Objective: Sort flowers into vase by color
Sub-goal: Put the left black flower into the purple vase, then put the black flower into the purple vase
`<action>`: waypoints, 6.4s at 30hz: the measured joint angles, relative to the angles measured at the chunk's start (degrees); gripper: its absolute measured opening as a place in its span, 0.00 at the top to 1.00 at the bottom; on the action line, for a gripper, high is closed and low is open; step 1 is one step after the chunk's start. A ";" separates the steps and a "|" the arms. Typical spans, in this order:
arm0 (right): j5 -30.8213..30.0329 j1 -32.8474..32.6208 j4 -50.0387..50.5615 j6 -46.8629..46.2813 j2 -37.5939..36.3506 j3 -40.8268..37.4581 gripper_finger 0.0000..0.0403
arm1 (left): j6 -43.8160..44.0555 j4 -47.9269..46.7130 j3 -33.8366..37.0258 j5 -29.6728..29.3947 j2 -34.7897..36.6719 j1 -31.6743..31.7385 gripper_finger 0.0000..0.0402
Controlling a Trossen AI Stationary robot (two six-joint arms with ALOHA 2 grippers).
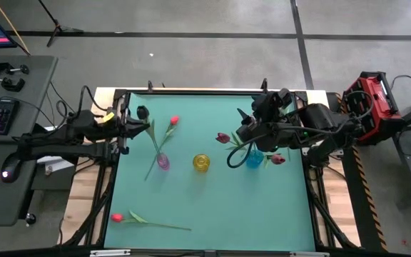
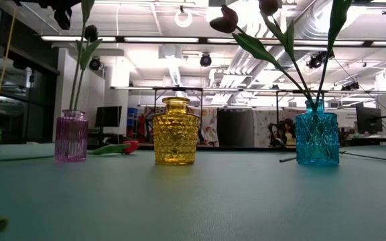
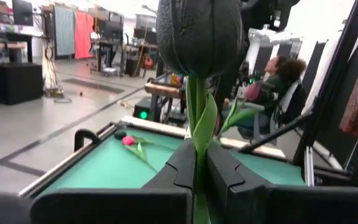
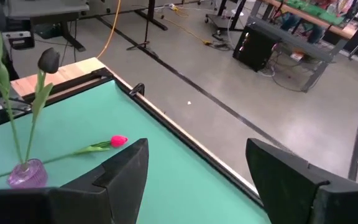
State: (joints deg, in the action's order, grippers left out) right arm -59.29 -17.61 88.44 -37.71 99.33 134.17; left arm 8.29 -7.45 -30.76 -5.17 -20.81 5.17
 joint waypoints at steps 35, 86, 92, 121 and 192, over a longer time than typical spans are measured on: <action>4.91 0.00 0.02 -1.91 0.00 0.00 0.36 | 10.73 -10.03 -2.39 3.17 -1.40 0.04 0.57; 38.34 67.73 -16.18 -1.10 -31.15 -60.08 0.36 | 15.57 -10.58 -31.32 -6.48 -19.55 0.04 0.35; 43.57 70.51 -23.72 -4.81 -33.07 -77.98 0.36 | 15.50 -10.38 -31.30 -9.61 -18.12 0.04 0.35; 44.13 74.38 -43.30 0.67 -10.72 -89.99 0.43 | 9.46 -4.67 -31.26 -13.97 -18.13 0.04 0.35; 66.75 16.96 -111.46 25.34 -12.41 -45.89 1.00 | 6.03 -4.72 -31.26 -17.99 -14.28 0.04 0.35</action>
State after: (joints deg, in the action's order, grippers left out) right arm 7.46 -0.64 -23.01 -12.37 86.92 88.28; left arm 14.33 -12.16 -62.02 -23.16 -35.09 5.21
